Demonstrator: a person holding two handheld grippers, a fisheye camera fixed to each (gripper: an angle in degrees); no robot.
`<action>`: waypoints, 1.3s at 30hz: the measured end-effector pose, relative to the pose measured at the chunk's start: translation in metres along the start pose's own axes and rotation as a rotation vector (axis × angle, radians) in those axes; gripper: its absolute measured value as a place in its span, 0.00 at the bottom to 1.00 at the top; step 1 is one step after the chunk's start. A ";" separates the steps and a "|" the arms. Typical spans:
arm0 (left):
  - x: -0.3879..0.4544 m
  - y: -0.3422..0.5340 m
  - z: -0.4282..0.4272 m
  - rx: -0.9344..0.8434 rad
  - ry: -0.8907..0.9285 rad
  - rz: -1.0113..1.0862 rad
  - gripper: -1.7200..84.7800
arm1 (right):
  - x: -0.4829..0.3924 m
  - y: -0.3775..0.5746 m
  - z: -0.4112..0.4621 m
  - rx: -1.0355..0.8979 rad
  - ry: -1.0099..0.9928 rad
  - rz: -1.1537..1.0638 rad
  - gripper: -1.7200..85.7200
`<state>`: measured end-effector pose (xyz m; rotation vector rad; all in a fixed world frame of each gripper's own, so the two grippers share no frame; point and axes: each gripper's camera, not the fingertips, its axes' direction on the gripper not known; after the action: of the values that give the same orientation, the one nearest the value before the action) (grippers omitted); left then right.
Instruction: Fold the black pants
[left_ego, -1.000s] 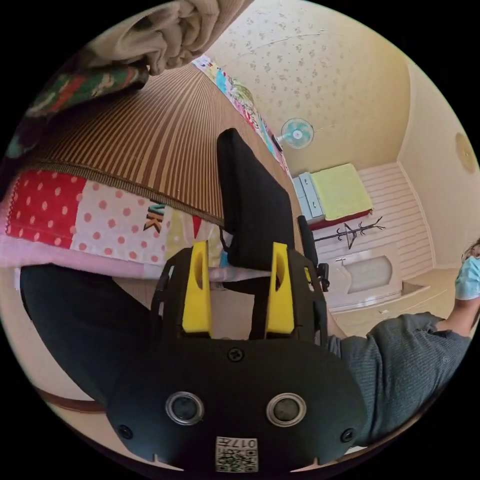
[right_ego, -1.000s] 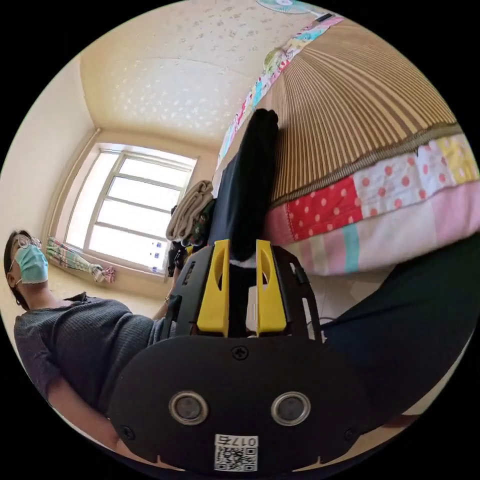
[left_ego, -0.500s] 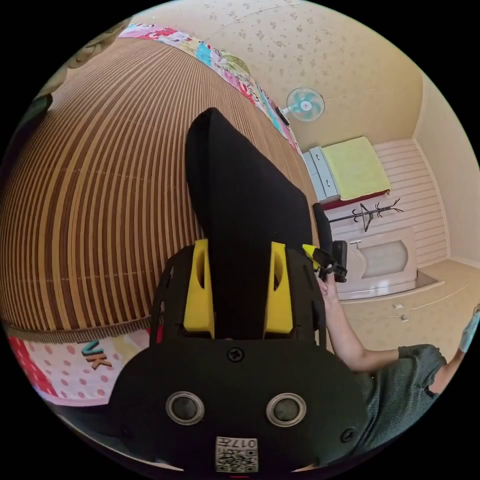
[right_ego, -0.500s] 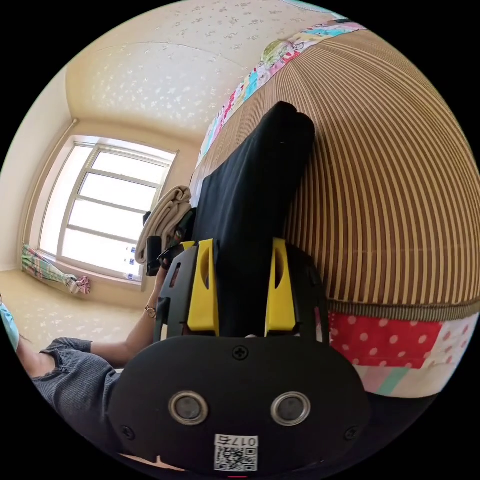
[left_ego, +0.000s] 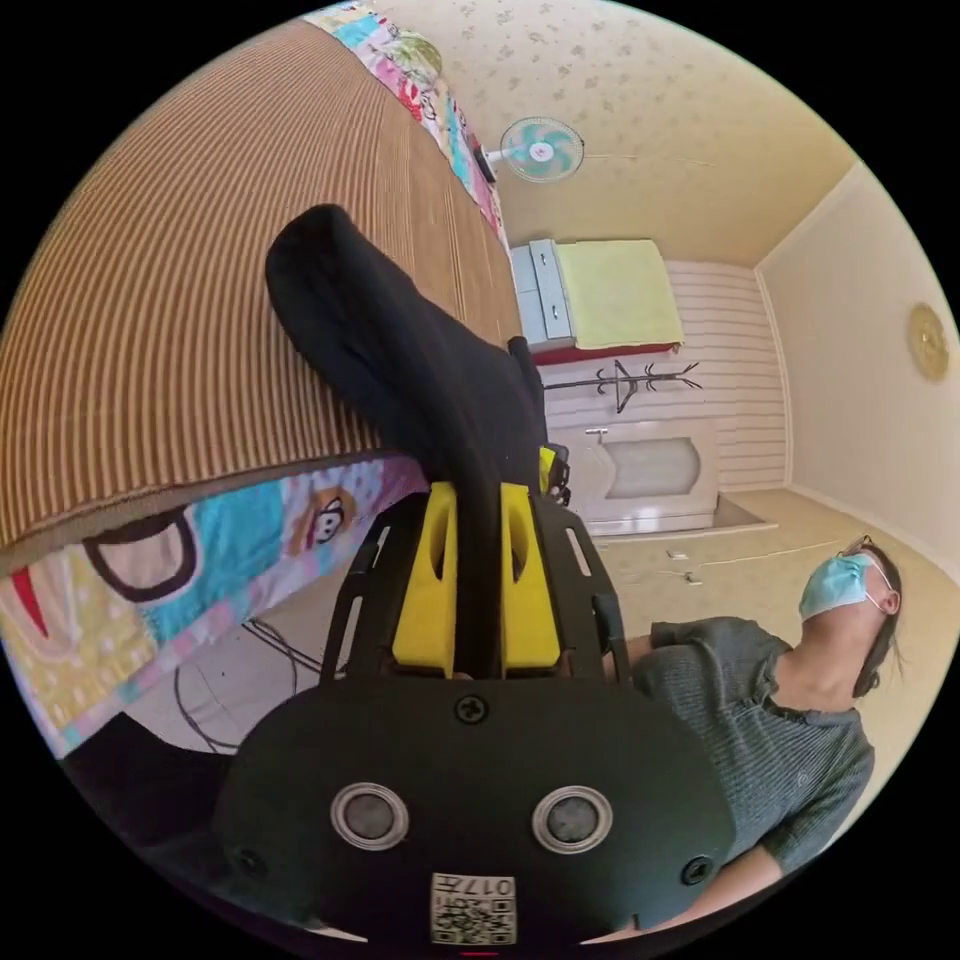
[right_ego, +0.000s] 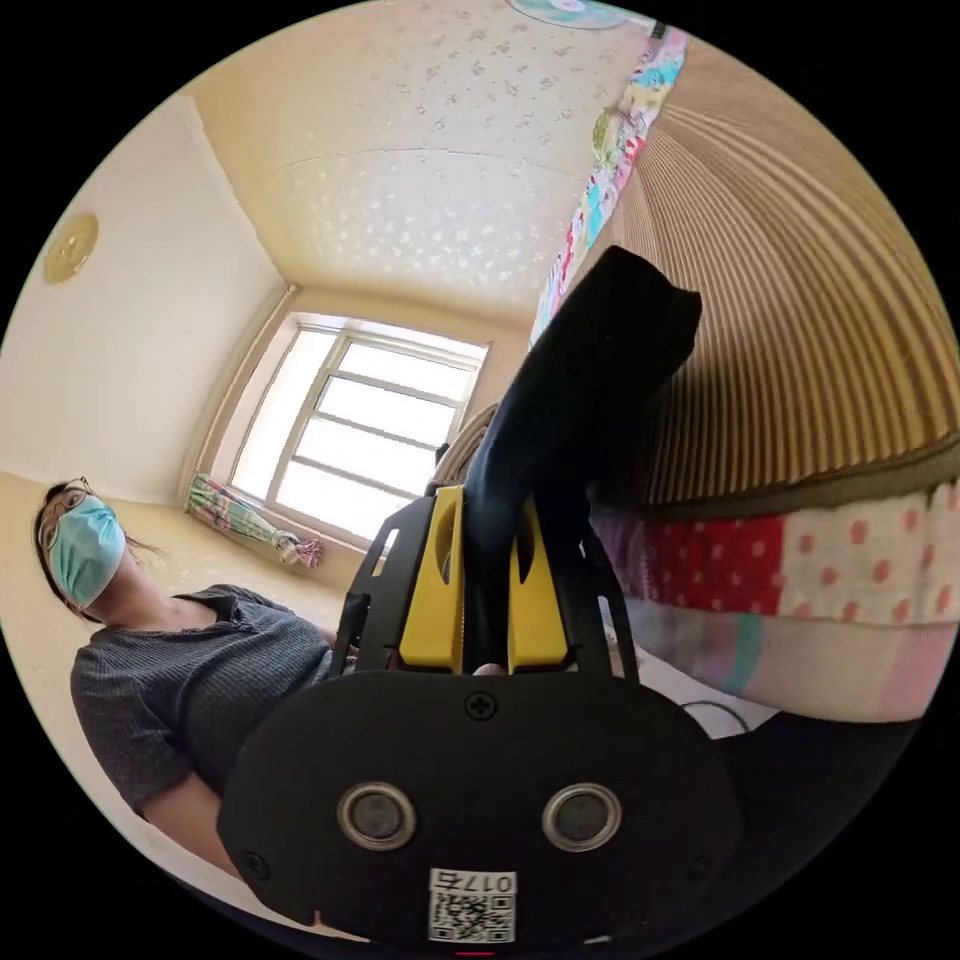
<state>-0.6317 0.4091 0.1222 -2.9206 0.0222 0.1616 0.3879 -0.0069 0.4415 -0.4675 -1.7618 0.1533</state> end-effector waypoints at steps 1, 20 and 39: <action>0.011 -0.013 0.014 -0.025 0.005 0.033 0.10 | -0.018 -0.014 -0.030 0.028 0.052 -0.057 0.08; 0.132 -0.072 0.427 -0.620 -0.206 0.481 0.15 | -0.008 -0.114 -0.296 0.382 1.198 0.295 0.07; 0.139 0.328 -0.217 1.027 -1.122 -0.086 0.02 | 0.002 0.058 -0.039 0.129 0.115 0.143 0.02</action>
<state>-0.4792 0.0412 0.2477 -1.5185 -0.1482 1.2722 0.4382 0.0408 0.4331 -0.4991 -1.5950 0.3327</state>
